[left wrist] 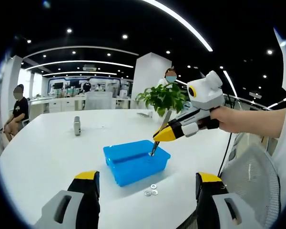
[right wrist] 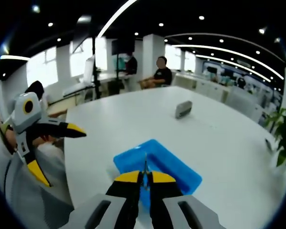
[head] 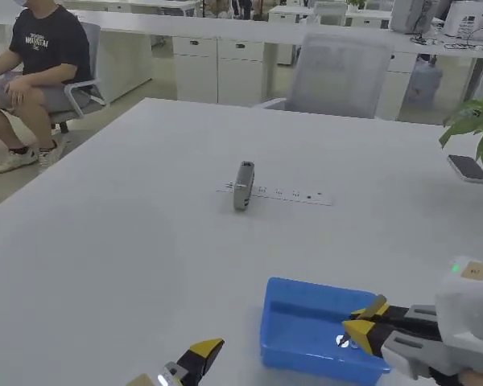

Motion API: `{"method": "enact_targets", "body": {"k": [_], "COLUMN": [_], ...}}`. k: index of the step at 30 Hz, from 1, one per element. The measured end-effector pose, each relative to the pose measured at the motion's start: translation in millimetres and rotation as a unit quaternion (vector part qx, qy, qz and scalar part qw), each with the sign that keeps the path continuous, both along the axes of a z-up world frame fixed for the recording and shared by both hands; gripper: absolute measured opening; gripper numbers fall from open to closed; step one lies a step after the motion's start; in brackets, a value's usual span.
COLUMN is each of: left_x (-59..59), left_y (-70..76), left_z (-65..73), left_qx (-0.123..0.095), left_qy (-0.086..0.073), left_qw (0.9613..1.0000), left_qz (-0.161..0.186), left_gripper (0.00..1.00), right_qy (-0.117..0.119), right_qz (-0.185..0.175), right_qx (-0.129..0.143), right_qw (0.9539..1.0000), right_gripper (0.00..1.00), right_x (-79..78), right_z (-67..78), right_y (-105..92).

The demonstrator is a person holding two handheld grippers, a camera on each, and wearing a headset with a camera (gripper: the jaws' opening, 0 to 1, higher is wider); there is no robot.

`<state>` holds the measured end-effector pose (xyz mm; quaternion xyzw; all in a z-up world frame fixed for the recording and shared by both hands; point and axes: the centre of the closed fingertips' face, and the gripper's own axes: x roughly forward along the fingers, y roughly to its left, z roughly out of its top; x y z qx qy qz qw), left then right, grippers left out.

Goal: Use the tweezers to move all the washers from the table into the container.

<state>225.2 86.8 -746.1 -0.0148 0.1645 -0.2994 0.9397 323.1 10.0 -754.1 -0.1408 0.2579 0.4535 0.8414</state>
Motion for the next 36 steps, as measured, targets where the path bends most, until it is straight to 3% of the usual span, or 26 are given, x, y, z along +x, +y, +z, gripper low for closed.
{"method": "enact_targets", "body": {"k": [12, 18, 29, 36], "left_x": [0.0, -0.7, -1.7, -1.5], "left_y": [0.5, 0.2, -0.2, -0.1], "left_z": [-1.7, -3.0, -4.3, -6.1], "left_qx": [0.004, 0.005, 0.008, 0.010], "left_qy": [0.002, 0.005, 0.008, 0.010], "left_qw": [1.0000, 1.0000, 0.9999, 0.9999], "left_qz": [-0.001, -0.002, -0.005, -0.005], "left_gripper": [0.84, 0.83, 0.83, 0.83], "right_qy": [0.034, 0.056, 0.067, 0.062], "right_qz": [-0.010, -0.016, -0.016, -0.013], "right_qx": [-0.014, -0.013, -0.024, -0.033], "right_qw": [0.9993, 0.9982, 0.9973, 0.9974], "right_gripper": [0.03, 0.03, 0.03, 0.03], "right_x": [25.1, 27.5, 34.9, 31.8], "right_z": [-26.9, -37.9, -49.1, -51.0], "right_y": [-2.9, -0.4, -1.6, -0.3]}}
